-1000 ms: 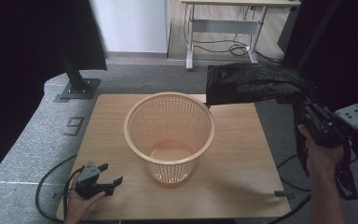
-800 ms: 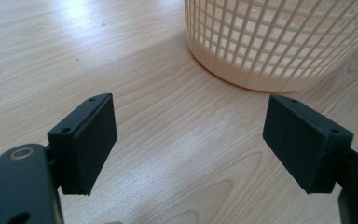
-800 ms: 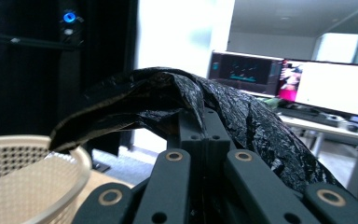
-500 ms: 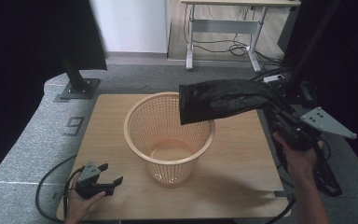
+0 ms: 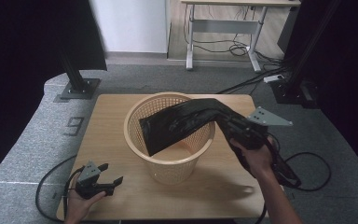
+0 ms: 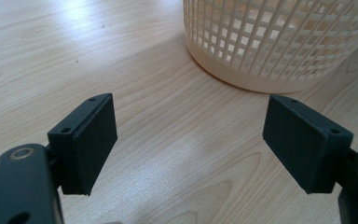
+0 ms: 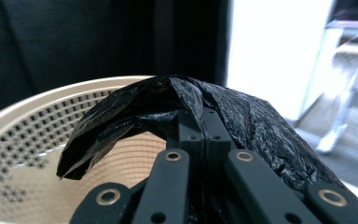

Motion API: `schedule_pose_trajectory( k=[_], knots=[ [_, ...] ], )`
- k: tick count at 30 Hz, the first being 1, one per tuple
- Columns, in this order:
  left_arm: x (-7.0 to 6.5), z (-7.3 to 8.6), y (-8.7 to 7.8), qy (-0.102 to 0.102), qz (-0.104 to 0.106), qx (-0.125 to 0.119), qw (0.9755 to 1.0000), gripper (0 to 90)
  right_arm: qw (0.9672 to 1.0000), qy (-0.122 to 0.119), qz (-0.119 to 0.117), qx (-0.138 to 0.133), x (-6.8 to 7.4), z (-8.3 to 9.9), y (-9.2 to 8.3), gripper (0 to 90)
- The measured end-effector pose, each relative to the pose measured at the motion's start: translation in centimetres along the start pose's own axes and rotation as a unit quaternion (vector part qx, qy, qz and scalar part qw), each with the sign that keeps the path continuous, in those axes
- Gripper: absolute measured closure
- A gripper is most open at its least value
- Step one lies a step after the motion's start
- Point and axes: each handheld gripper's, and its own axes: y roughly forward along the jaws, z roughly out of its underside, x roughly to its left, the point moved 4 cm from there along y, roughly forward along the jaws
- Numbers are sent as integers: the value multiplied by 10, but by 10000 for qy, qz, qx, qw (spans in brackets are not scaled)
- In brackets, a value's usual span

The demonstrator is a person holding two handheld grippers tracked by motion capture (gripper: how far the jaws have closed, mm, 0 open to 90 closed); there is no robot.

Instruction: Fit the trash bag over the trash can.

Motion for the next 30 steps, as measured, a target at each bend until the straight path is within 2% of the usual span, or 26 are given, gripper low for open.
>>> schedule_pose_trajectory(
  k=[2, 4, 5, 8, 10, 13, 14, 15, 17, 18, 20, 24, 27, 30],
  knots=[
    [0, 0, 0, -4, 1, 4, 10000, 173, 9998, 66, -142, 128, 6, 4, 15, 872],
    [0, 0, 0, 0, -2, 9, 10000, 173, 9997, 58, -189, 159, 8, 5, 19, 861],
    [1, 0, 0, -4, -2, 6, 10000, 173, 9995, 72, -237, 193, 10, 5, 23, 824],
    [1, 1, -1, -16, -7, -11, 10000, 173, 9991, 21, -309, 285, 15, 7, 26, 598],
    [1, 0, -1, -20, -4, -16, 10000, 173, 9990, 19, -349, 290, 18, 6, 20, 431],
    [0, 0, -1, -3, 2, -2, 10000, 173, 9990, 62, -321, 298, 19, 6, 7, 322],
    [-1, -1, 0, -3, 16, -10, 10000, 173, 9990, 95, -316, 300, 18, 6, -4, 284],
    [-1, -1, 0, 7, 23, -13, 10000, 173, 9990, 95, -316, 300, 18, 6, -4, 284],
    [-3, -3, 0, 27, 27, -19, 10000, 173, 9993, 42, -239, 269, 18, 7, -16, 262],
    [-4, -3, 0, 39, 31, -15, 10000, 172, 9996, -28, -153, 222, 18, 9, -28, 261],
    [-4, -3, 1, 45, 30, -19, 10000, 172, 9997, -58, -101, 208, 17, 11, -34, 261],
    [-4, -4, 1, 49, 23, -10, 10000, 173, 9991, -112, 329, 252, 7, 22, -55, 258],
    [-4, -5, 0, 87, 12, 5, 10000, 172, 9978, -191, 547, 331, 0, 32, -62, 256],
    [-3, -8, -1, 69, 5, -40, 10000, 172, 9970, -119, 583, 500, -9, 46, -61, 258]
  ],
)
